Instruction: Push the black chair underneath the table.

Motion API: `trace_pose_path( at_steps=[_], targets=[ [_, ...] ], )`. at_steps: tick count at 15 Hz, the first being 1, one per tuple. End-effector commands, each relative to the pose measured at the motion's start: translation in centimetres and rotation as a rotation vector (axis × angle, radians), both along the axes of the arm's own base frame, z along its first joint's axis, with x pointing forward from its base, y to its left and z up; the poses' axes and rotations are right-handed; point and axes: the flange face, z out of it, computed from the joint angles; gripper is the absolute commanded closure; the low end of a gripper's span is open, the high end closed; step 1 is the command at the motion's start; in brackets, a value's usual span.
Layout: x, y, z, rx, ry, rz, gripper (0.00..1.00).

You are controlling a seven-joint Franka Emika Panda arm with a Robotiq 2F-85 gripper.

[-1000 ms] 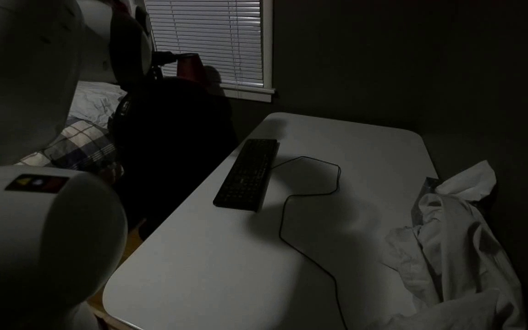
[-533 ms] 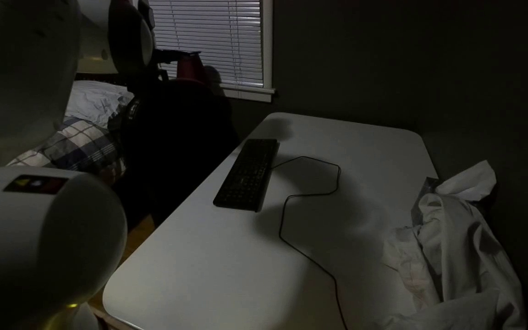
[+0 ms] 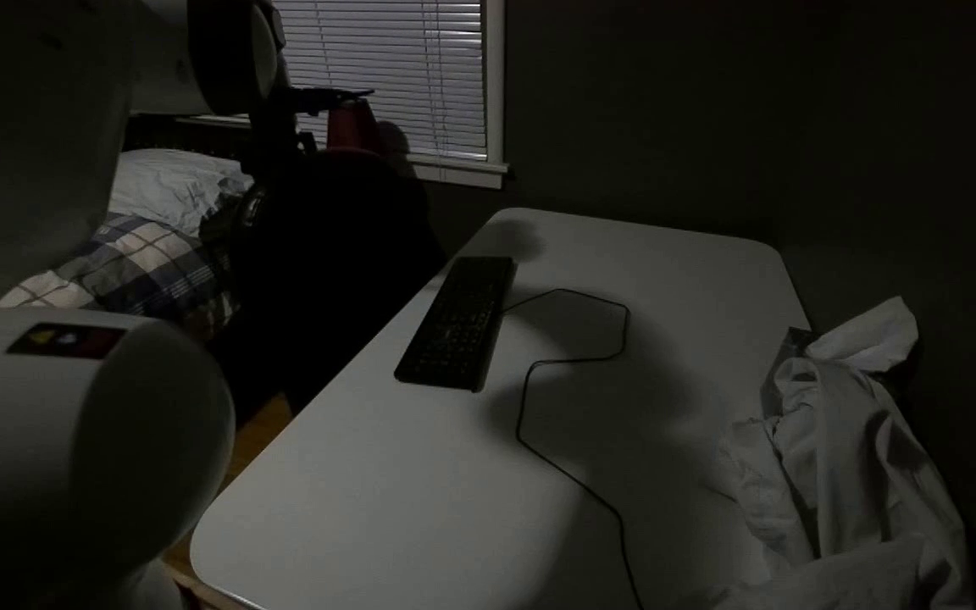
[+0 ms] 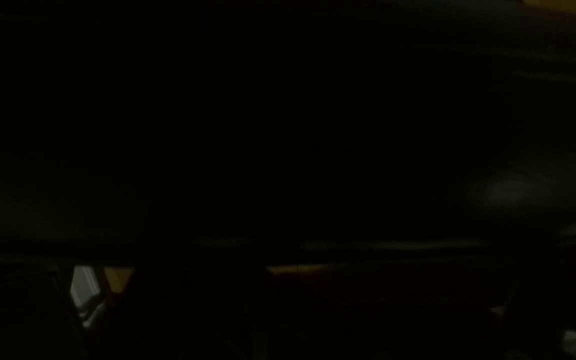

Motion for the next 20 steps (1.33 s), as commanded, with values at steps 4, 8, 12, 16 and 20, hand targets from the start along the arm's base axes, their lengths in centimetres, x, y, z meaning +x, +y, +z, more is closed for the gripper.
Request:
trace_pose_path(
  at_steps=[4,8,12,16,20],
  targets=[
    [-1.8,-5.7,-0.3,-0.205,0.095,-0.005,0.00],
    [-3.1,-6.8,-0.4,-0.243,0.122,0.019,0.00],
    [-4.2,-8.4,-0.4,-0.276,0.138,0.057,0.00],
    [-5.3,-9.4,-0.2,-0.301,0.150,0.102,0.00],
    [-5.0,-6.6,0.2,-0.174,0.105,0.039,0.00]
  ],
)
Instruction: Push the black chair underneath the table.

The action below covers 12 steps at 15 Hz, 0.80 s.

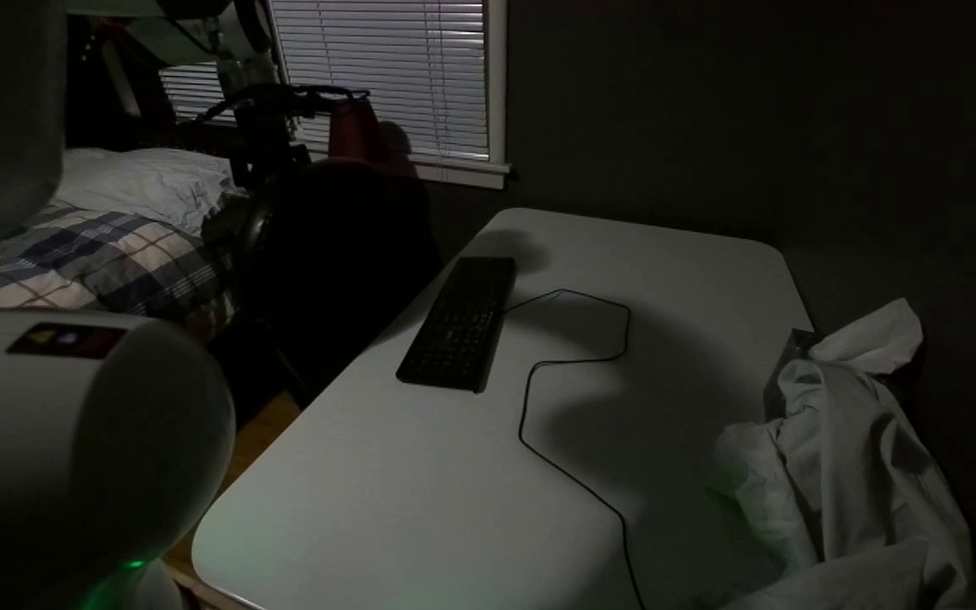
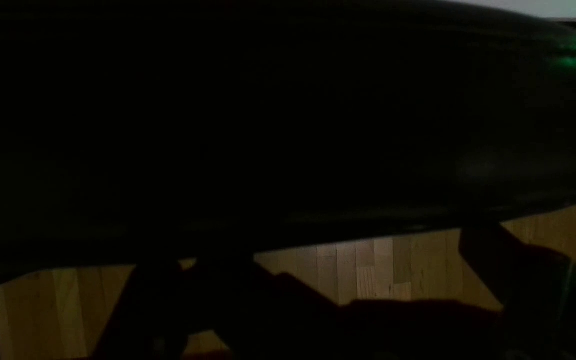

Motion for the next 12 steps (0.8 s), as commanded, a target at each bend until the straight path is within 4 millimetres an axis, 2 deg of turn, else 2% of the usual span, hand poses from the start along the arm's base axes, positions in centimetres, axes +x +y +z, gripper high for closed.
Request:
trace_pose_path(
  at_steps=[1,7,10,12],
  targets=[
    [0.6,-2.5,1.1,0.001,-0.008,-0.121,0.00],
    [2.1,-2.3,5.3,0.135,-0.030,-0.363,0.00],
    [2.6,-3.3,7.2,0.149,-0.051,-0.507,0.00],
    [2.1,-4.2,8.3,0.090,-0.080,-0.570,0.00]
  ],
)
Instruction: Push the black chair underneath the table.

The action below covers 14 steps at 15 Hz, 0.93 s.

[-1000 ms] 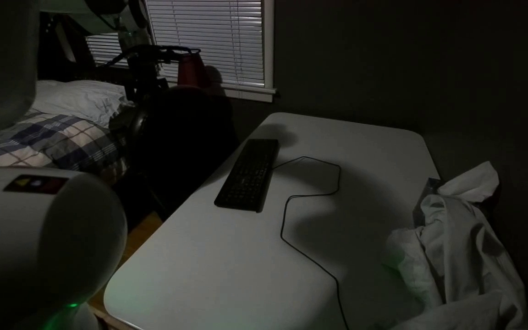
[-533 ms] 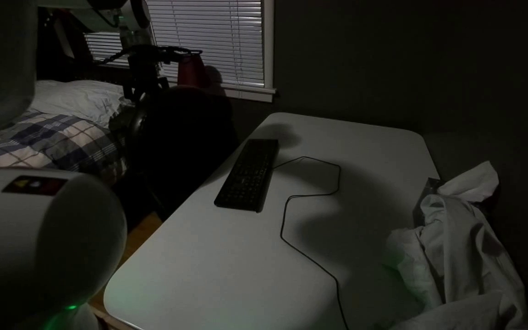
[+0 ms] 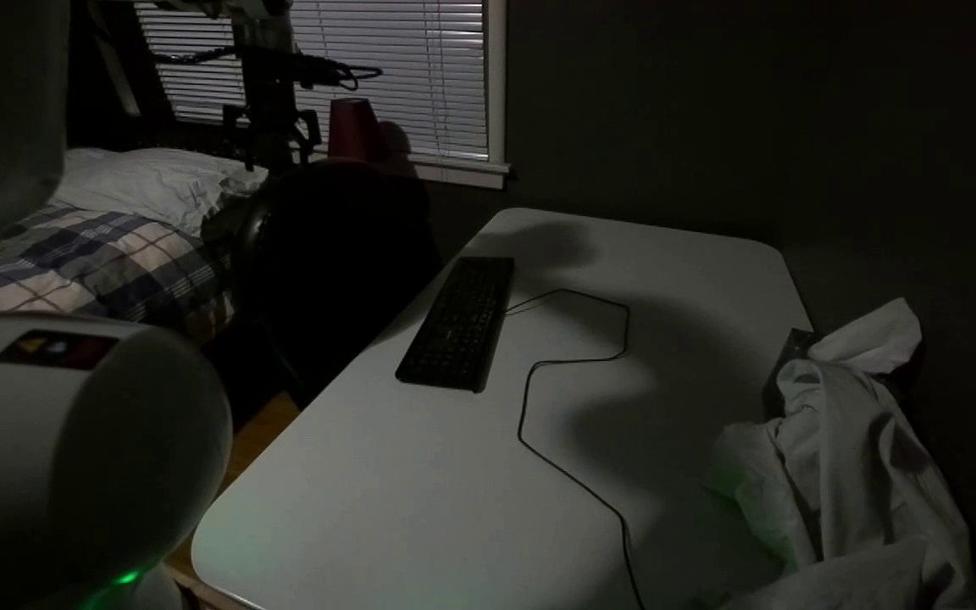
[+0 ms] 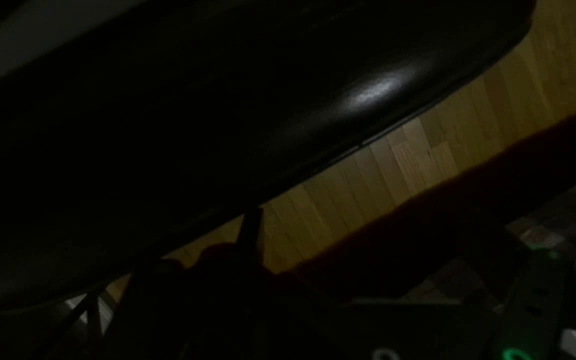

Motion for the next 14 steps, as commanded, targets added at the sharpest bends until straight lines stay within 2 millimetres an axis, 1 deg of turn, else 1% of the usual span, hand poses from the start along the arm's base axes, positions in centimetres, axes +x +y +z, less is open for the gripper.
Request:
trace_pose_path(
  at_steps=[1,2,5,8,11,12,14],
  targets=[
    [-0.5,-2.8,2.5,-0.071,-0.007,-0.168,0.00],
    [-0.7,-3.3,3.1,-0.087,-0.013,-0.210,0.00],
    [-1.5,-5.3,5.6,-0.117,-0.036,-0.366,0.00],
    [-3.1,-6.9,8.1,-0.162,-0.050,-0.519,0.00],
    [-5.6,-8.0,9.3,-0.189,-0.060,-0.679,0.00],
    [-6.7,-8.6,9.5,-0.187,-0.063,-0.735,0.00],
    [-8.4,-9.6,10.1,-0.175,-0.087,-0.797,0.00]
  ],
)
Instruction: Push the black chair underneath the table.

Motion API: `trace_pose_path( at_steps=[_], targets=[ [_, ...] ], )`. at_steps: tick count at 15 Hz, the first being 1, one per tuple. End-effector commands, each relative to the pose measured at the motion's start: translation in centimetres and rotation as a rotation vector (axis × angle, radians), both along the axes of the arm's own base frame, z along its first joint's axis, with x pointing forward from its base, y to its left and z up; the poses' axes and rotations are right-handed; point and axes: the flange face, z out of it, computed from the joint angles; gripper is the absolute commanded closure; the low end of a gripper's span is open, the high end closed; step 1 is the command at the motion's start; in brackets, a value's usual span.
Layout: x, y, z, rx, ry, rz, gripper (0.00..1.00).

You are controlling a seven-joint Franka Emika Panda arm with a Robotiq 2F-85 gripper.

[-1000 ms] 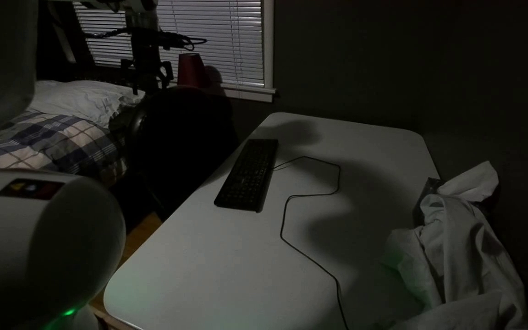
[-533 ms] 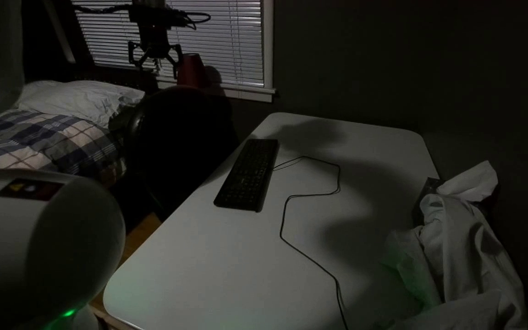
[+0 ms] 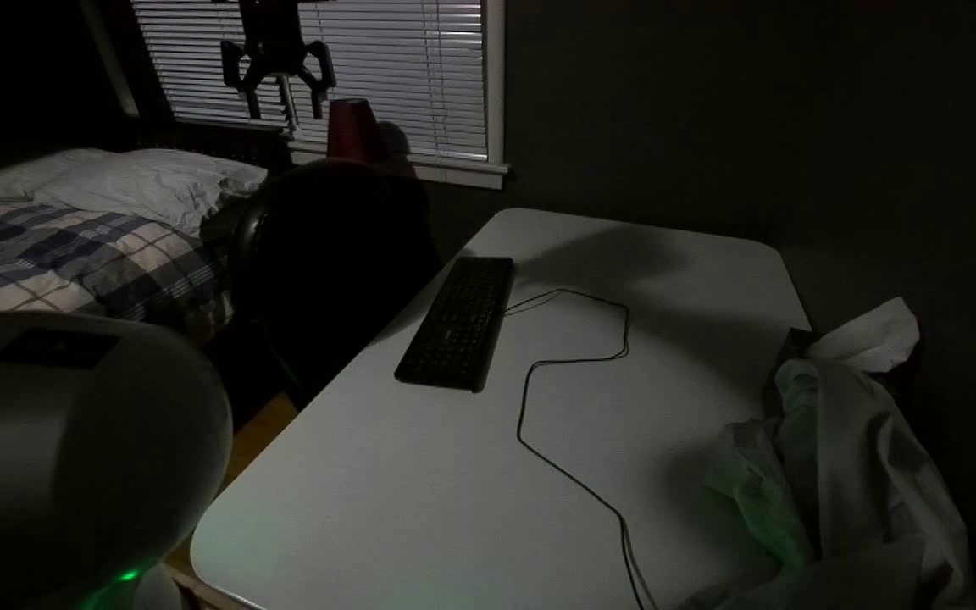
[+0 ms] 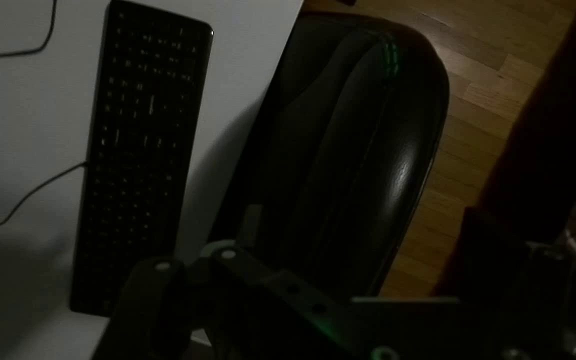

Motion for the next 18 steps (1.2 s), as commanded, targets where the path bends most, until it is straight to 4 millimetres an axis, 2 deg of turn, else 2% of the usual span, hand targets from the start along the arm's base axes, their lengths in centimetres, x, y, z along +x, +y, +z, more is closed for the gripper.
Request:
trace_pose_path(
  at_steps=[1,5,7,12,13,15,18],
  targets=[
    [-3.8,-2.4,1.7,0.009,-0.114,-0.089,0.00],
    [-5.3,-5.7,4.4,-0.004,-0.349,-0.047,0.00],
    [-6.1,-7.7,5.0,0.016,-0.443,-0.041,0.00],
    [-9.6,-13.3,3.9,0.163,-0.509,-0.167,0.00],
    [-6.7,-11.3,5.0,0.107,-0.494,-0.132,0.00],
    [-7.2,-12.1,5.0,0.111,-0.503,-0.139,0.00],
    [-6.9,-11.5,5.0,0.112,-0.503,-0.132,0.00]
  ],
)
